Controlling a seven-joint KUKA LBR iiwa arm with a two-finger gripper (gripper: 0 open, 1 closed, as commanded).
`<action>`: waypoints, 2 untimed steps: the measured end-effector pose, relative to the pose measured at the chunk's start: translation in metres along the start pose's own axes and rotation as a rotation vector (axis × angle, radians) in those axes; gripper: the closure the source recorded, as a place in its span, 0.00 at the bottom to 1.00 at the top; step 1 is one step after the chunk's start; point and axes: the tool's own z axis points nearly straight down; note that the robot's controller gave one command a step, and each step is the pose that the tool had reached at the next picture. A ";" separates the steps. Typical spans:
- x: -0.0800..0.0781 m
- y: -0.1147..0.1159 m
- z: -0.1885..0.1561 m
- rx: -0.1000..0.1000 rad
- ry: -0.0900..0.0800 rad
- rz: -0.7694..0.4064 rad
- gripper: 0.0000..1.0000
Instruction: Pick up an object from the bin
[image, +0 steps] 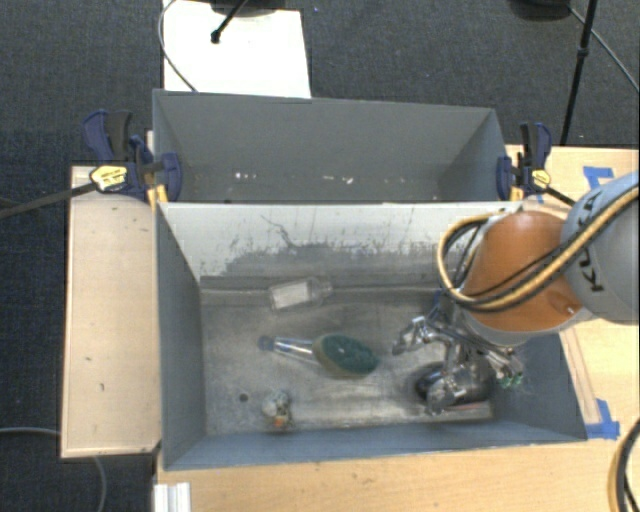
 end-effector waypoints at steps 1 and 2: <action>0.002 -0.081 0.025 0.003 -0.002 -0.131 0.00; 0.001 -0.079 0.024 0.004 -0.003 -0.137 1.00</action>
Offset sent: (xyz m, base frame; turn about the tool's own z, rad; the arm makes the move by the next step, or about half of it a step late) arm 0.0222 -0.0762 -0.0267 -0.1341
